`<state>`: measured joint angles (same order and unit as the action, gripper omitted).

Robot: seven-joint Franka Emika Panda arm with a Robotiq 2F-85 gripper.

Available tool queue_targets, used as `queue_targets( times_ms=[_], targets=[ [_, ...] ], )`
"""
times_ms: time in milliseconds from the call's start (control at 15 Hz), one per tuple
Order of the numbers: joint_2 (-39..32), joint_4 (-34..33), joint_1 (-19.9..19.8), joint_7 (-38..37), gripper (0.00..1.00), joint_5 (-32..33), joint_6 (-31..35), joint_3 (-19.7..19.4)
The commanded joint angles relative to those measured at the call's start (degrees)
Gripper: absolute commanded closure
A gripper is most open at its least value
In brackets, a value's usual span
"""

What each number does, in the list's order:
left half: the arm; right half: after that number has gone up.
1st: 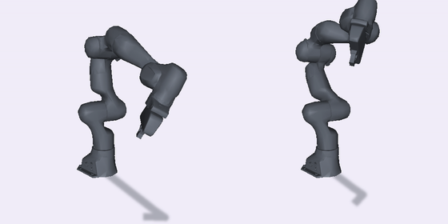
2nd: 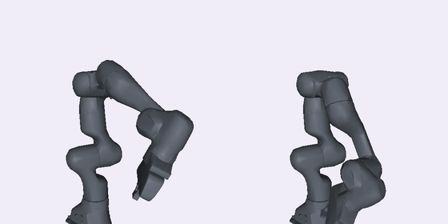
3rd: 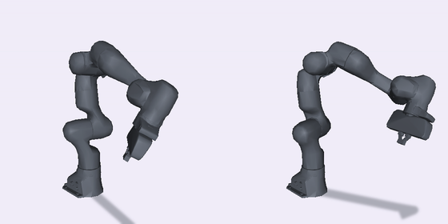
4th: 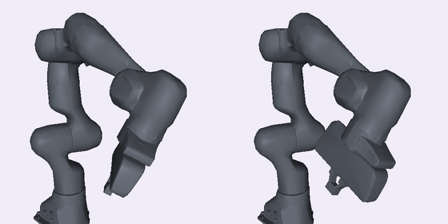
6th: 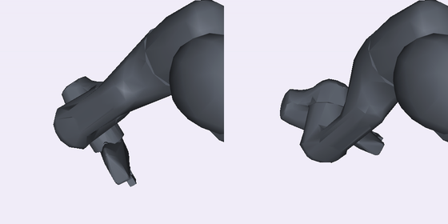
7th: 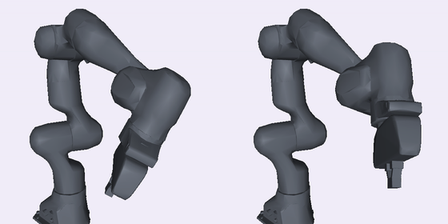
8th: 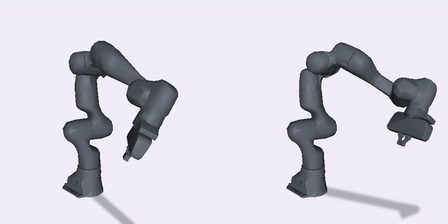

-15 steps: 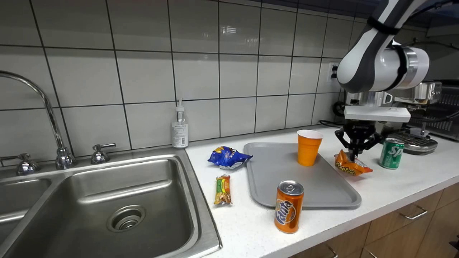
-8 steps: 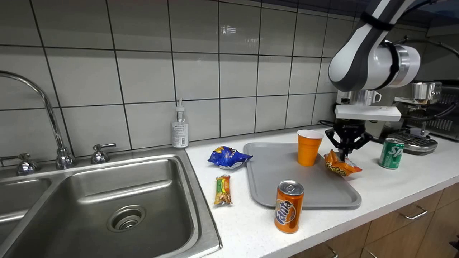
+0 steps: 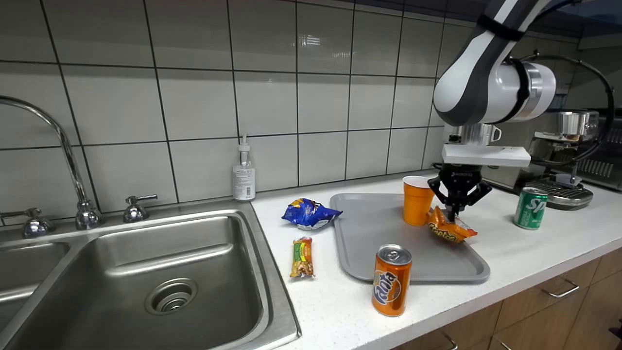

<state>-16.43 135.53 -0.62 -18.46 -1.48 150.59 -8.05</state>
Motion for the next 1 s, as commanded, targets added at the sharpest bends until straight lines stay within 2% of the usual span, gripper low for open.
queue_targets(
  times_ms=[0,133,200,267,400,867,933],
  targets=[
    [1.6,0.8,0.4,0.9,1.0,0.5,-1.4,0.8],
    [1.5,0.8,0.6,0.9,1.0,0.6,-1.4,0.9],
    [1.5,0.8,0.7,0.8,0.76,0.6,-1.4,1.0],
    [1.5,0.8,0.7,0.9,0.73,0.7,-1.4,1.1],
    [1.6,0.9,0.8,0.9,0.6,0.7,-1.5,1.1],
    [3.3,1.6,2.0,0.7,0.06,2.4,-2.8,1.1],
    [3.6,1.8,2.1,0.7,0.01,2.9,-3.0,1.2]
  ],
)
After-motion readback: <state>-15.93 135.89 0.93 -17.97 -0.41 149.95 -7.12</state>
